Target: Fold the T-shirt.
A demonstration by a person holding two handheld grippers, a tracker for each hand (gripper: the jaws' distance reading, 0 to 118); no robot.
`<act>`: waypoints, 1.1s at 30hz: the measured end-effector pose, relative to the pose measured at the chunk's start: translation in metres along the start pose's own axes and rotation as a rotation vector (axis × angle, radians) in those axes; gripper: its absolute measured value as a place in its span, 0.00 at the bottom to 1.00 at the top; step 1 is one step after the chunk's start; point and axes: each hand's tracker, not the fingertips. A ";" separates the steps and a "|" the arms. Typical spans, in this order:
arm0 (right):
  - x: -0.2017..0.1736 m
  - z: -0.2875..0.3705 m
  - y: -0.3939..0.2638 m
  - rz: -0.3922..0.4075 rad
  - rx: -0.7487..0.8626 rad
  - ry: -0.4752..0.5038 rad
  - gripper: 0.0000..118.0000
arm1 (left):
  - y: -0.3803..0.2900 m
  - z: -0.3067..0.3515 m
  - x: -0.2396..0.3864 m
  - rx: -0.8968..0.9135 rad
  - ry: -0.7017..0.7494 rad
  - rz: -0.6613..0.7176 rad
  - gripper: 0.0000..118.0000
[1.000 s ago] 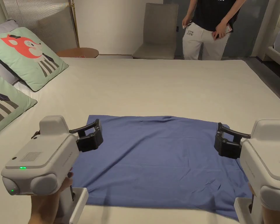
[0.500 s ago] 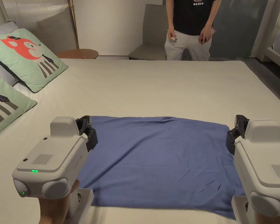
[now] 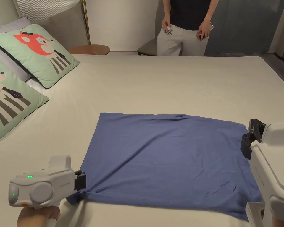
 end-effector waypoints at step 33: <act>0.066 0.013 -0.165 -0.163 -0.631 -0.033 0.97 | -0.031 -0.014 0.008 0.017 0.023 -0.041 0.04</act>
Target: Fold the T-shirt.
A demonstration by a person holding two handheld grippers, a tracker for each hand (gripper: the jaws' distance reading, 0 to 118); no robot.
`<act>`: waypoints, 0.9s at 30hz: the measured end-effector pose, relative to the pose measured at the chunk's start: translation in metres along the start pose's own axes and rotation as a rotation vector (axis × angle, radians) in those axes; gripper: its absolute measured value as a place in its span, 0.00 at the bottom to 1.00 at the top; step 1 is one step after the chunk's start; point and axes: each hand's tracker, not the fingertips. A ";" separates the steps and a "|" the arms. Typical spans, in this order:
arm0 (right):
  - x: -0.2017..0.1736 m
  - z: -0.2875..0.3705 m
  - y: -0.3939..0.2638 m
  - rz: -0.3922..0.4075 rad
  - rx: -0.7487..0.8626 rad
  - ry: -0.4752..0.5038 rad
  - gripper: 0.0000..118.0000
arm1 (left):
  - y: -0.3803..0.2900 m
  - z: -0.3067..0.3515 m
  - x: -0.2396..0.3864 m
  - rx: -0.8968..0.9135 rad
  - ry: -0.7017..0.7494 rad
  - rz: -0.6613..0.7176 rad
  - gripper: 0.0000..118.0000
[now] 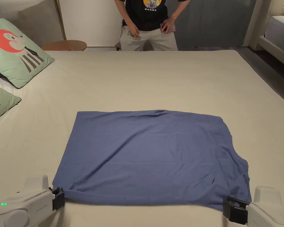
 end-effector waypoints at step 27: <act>-0.020 -0.031 0.124 0.023 0.251 0.043 0.03 | 0.102 -0.016 0.002 0.151 -0.022 0.048 0.04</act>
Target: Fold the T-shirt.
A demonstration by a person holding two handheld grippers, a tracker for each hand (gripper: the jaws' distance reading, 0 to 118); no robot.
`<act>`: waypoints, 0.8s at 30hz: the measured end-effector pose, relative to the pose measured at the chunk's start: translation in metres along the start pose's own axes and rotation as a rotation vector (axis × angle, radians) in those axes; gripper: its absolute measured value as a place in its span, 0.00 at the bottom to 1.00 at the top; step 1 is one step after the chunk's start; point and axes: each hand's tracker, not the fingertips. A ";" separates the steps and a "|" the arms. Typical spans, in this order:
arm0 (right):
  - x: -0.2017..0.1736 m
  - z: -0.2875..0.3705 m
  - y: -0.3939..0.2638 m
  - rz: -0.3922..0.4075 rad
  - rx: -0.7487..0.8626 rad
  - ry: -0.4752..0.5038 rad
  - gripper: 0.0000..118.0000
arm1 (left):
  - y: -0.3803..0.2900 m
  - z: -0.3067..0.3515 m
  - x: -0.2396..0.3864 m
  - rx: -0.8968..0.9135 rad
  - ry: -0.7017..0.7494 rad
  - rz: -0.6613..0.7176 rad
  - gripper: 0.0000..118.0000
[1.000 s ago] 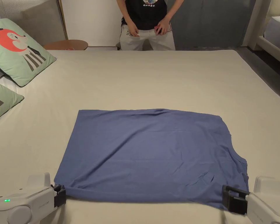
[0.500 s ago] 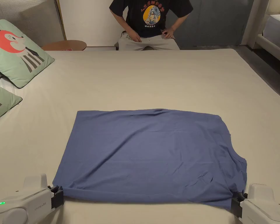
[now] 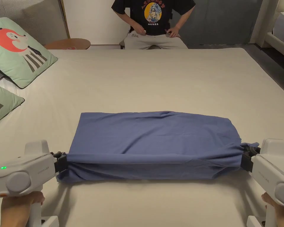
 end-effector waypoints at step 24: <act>-0.010 -0.159 0.011 0.055 -0.316 -0.101 0.09 | 0.023 -0.160 0.010 -0.219 0.101 -0.113 0.10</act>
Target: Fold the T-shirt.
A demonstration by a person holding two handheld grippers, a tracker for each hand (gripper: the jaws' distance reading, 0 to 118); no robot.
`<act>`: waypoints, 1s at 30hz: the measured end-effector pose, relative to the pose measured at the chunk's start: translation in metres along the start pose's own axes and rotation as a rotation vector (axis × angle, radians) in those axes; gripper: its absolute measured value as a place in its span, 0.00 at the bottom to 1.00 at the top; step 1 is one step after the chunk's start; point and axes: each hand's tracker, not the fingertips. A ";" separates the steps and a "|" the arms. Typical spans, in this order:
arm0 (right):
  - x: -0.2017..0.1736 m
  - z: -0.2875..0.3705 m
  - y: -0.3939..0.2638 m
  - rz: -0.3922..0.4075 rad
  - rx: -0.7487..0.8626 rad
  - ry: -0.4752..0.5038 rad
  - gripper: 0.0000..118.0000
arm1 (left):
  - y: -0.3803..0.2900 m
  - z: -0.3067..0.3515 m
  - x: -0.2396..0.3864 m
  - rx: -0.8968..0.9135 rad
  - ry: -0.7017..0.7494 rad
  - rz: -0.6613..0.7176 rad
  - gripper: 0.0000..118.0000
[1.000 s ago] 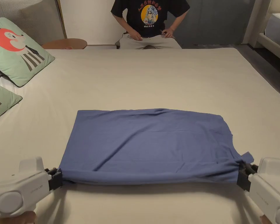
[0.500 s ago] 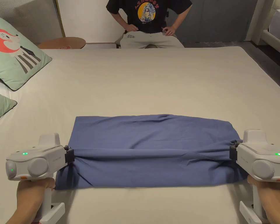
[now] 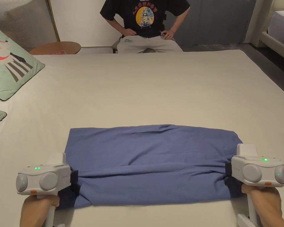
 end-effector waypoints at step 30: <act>-0.045 0.263 -0.059 0.094 0.717 -0.008 0.02 | -0.073 0.247 0.065 0.754 -0.119 0.015 0.00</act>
